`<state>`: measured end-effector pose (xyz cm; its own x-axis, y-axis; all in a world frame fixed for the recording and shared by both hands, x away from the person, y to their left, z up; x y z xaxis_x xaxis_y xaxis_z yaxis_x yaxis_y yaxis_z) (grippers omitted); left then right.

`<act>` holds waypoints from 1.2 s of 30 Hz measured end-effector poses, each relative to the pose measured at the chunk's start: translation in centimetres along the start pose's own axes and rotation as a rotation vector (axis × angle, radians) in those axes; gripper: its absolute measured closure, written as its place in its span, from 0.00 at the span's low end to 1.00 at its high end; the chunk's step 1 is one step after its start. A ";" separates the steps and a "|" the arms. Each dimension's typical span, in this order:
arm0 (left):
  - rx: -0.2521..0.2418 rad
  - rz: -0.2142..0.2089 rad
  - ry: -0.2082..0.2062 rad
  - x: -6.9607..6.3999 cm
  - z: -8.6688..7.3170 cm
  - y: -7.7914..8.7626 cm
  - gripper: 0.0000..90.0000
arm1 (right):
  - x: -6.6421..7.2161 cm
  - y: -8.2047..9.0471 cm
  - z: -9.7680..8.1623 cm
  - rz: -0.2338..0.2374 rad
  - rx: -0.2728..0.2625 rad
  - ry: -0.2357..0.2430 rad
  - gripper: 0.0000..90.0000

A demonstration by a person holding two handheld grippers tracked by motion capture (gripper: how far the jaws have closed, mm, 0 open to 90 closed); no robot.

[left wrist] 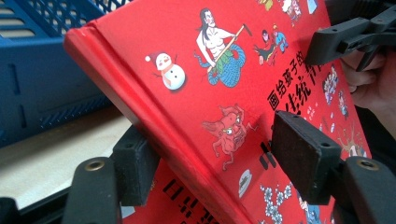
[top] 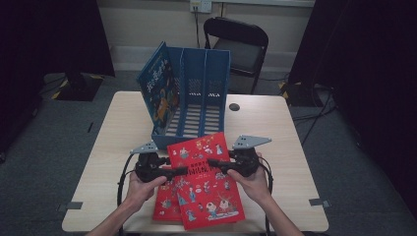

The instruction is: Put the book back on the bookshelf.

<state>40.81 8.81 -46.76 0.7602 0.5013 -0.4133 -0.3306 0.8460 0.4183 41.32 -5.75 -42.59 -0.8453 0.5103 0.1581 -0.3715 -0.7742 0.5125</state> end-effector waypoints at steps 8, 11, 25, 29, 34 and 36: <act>-0.024 -0.002 -0.002 -0.1 0.4 0.3 0.41 | 0.0 0.2 0.6 0.000 0.002 0.002 0.64; -0.030 0.000 0.002 -0.1 0.7 0.3 0.43 | -0.2 0.3 0.6 0.000 -0.004 -0.006 0.64; -0.135 0.062 -0.067 0.3 4.7 2.8 0.50 | 0.2 0.2 3.5 -0.004 -0.114 0.050 0.69; -0.198 0.065 -0.105 -1.3 5.0 3.5 0.48 | 0.3 0.6 3.5 0.027 -0.146 0.038 0.68; -0.186 0.025 -0.124 -2.2 5.0 3.1 0.55 | 0.1 1.0 2.4 0.023 -0.117 0.029 0.61; -0.164 -0.017 -0.123 -2.7 4.7 2.6 0.55 | 0.1 1.2 2.1 0.017 -0.110 0.035 0.60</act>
Point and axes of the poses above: each handheld gripper's, and its own axes: y roughly backward along the jaws, z roughly out of its top, x roughly to its left, the point moved 10 cm from there along -y, roughly forward along the jaws, and after that the axes turned 4 degrees about x, right-handed, at the moved point
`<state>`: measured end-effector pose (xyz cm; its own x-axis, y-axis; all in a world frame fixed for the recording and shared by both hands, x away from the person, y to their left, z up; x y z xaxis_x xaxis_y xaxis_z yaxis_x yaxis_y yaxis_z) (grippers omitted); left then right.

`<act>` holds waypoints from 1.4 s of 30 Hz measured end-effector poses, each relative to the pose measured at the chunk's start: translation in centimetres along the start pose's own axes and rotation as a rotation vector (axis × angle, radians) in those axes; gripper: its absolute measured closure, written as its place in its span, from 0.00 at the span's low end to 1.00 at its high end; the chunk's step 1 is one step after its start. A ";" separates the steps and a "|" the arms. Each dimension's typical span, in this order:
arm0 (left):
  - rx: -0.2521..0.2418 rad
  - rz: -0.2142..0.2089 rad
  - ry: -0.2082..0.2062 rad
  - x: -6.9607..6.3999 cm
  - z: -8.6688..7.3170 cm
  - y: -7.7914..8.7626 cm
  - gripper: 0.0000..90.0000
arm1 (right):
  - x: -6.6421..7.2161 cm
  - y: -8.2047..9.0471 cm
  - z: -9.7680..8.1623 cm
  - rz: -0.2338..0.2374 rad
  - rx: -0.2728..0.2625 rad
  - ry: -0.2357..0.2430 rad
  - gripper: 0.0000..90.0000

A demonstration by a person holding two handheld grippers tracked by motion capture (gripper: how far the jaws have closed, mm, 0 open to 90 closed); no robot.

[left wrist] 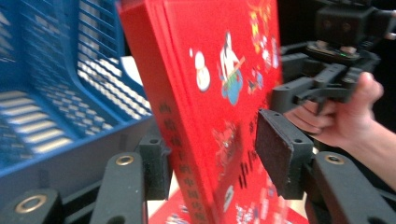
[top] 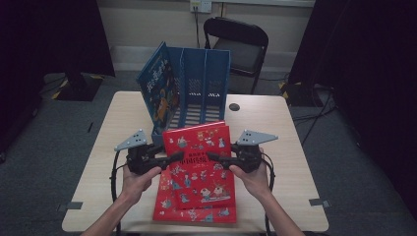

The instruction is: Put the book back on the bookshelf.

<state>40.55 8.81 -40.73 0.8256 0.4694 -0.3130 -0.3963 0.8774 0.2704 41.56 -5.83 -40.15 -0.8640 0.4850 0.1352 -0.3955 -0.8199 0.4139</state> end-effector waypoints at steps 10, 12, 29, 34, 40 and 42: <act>0.023 -0.036 -0.067 -1.5 0.7 -1.2 0.69 | 0.2 0.1 0.5 -0.041 -0.002 0.035 0.53; 0.022 -0.012 -0.116 -1.6 1.4 -0.9 0.72 | 0.2 0.2 1.1 -0.085 -0.014 0.064 0.53; 0.015 0.029 -0.228 -2.7 1.4 -0.8 0.70 | 0.8 0.6 0.6 -0.095 -0.011 0.079 0.49; 0.017 0.027 -0.218 -2.5 1.0 -0.9 0.71 | -0.1 1.2 0.1 -0.143 -0.001 0.061 0.45; 0.029 0.019 -0.214 -2.7 0.9 -0.9 0.72 | -0.9 1.6 -0.7 -0.128 0.007 0.036 0.42; 0.027 0.022 -0.214 -2.7 0.9 -0.9 0.72 | -1.0 1.4 -1.0 -0.123 0.014 0.032 0.41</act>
Point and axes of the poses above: each handheld gripper's, and its own axes: y roughly backward along the jaws, z roughly out of its top, x roughly to its left, the point moved 10 cm from there along -y, roughly forward along the jaws, and after that the axes turned 4 degrees about x, right-handed, at the moved point
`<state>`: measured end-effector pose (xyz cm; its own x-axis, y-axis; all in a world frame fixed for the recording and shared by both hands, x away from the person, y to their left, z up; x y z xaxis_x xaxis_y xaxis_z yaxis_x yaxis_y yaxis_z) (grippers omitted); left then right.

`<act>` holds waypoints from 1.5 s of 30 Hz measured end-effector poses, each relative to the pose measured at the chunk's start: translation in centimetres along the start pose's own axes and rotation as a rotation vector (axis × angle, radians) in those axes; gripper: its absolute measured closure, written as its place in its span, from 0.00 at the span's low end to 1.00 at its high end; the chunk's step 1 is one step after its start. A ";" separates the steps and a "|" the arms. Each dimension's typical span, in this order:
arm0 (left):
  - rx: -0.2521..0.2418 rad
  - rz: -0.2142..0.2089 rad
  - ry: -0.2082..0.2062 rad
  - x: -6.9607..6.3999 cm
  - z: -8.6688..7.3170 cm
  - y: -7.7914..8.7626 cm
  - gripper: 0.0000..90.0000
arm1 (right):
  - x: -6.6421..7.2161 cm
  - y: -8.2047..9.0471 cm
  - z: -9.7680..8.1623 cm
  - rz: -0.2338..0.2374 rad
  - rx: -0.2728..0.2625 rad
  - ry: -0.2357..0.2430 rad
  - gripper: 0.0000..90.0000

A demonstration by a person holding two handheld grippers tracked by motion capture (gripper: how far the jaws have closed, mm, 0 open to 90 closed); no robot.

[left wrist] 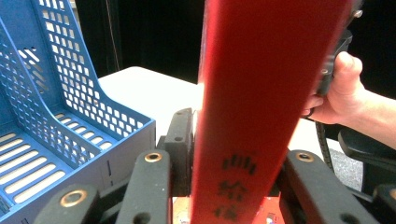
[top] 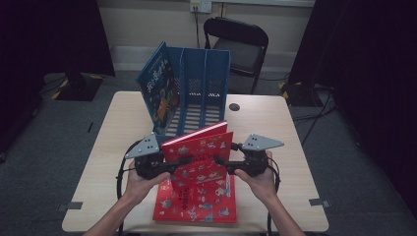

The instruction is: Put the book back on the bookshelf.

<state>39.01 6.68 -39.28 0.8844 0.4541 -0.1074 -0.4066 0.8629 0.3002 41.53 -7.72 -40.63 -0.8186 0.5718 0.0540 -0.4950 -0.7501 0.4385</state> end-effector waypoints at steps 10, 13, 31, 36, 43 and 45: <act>0.001 0.010 0.003 -0.4 0.1 -0.1 0.60 | 0.7 0.0 0.4 -0.017 -0.009 0.042 0.40; 0.005 -0.001 0.001 -0.3 -0.1 0.1 0.71 | 0.7 0.5 0.9 -0.022 -0.029 0.043 0.40; 0.029 0.009 -0.031 -1.6 -0.5 -0.6 0.86 | 0.9 -0.4 0.5 -0.003 0.001 0.046 0.39; 0.028 0.041 -0.053 -1.2 -0.4 -0.6 0.87 | 0.7 -0.8 0.8 -0.035 -0.021 0.062 0.38; 0.012 0.074 -0.060 -0.6 -0.2 -1.2 0.87 | -0.1 -1.3 1.2 -0.057 -0.042 0.059 0.34; 0.011 0.074 -0.061 -0.9 -0.2 -1.2 0.88 | -0.2 -1.3 1.1 -0.049 -0.049 0.050 0.33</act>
Point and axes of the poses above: each handheld gripper's, and its own axes: y roughly backward along the jaws, z roughly out of its top, x roughly to its left, the point moved 10 cm from there along -y, roughly forward along the jaws, and after that the axes turned 4 degrees about x, right-handed, at the moved point
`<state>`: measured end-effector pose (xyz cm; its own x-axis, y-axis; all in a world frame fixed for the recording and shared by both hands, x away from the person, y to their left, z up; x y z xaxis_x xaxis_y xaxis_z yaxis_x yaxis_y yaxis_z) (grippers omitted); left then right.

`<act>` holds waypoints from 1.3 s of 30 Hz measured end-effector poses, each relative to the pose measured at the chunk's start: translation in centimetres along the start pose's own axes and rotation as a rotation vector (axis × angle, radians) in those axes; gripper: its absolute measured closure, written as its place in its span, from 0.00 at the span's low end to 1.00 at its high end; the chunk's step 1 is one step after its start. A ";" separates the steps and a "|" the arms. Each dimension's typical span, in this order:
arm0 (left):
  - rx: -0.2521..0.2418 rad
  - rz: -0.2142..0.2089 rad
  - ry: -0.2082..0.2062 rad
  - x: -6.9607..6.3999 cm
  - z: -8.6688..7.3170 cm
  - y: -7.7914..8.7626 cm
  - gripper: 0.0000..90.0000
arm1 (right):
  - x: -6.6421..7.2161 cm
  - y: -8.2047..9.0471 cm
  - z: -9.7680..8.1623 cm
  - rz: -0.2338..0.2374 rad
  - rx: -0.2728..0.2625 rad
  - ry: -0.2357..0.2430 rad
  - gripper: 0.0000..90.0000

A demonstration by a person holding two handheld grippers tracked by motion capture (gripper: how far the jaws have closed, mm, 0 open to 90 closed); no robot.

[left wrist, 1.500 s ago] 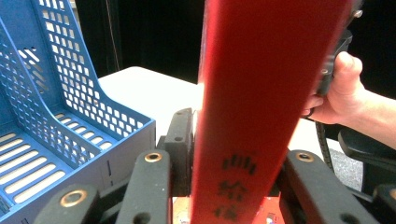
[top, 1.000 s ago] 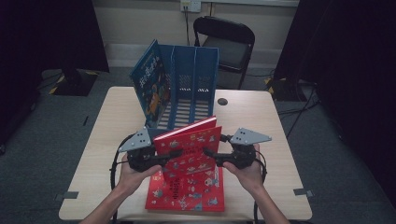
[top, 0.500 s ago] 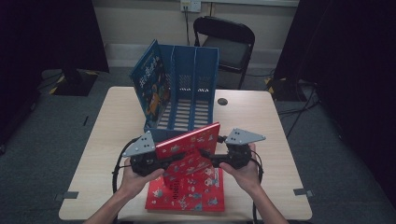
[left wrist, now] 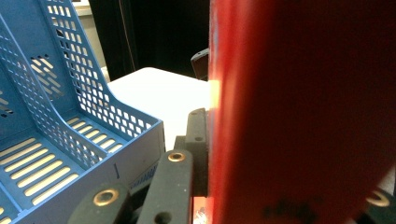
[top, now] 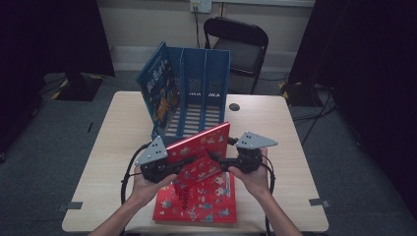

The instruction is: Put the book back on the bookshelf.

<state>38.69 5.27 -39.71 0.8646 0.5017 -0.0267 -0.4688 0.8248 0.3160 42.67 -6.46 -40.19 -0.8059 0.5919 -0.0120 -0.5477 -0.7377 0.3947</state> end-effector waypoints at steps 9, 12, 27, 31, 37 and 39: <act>-0.006 -0.070 0.020 -1.5 0.4 0.4 0.80 | 0.8 0.3 -1.1 0.051 0.055 -0.021 0.25; -0.010 -0.086 0.018 -1.9 0.8 0.6 0.75 | 0.9 0.5 -1.2 0.048 0.058 -0.021 0.24; -0.023 -0.098 0.064 -2.5 2.4 1.5 0.51 | 1.2 0.6 -1.2 0.035 0.055 -0.023 0.21; -0.012 -0.095 0.067 -2.5 2.9 1.9 0.48 | 1.2 0.6 -1.2 0.035 0.055 -0.021 0.21; -0.035 -0.100 0.062 -2.3 3.9 3.2 0.46 | 1.2 0.5 -1.2 0.034 0.053 -0.021 0.21; -0.034 -0.100 0.059 -2.2 4.2 3.6 0.46 | 1.2 0.5 -1.2 0.030 0.053 -0.020 0.21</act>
<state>35.87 6.06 -34.55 0.8954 0.4306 -0.1129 -0.3879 0.8791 0.2770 41.15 -6.49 -41.12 -0.8169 0.5764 0.0192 -0.5099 -0.7374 0.4429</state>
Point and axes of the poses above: each handheld gripper's, and its own axes: y roughly backward along the jaws, z roughly out of its top, x roughly to its left, the point moved 10 cm from there along -y, roughly forward along the jaws, and after that the axes turned 4 degrees about x, right-handed, at the moved point
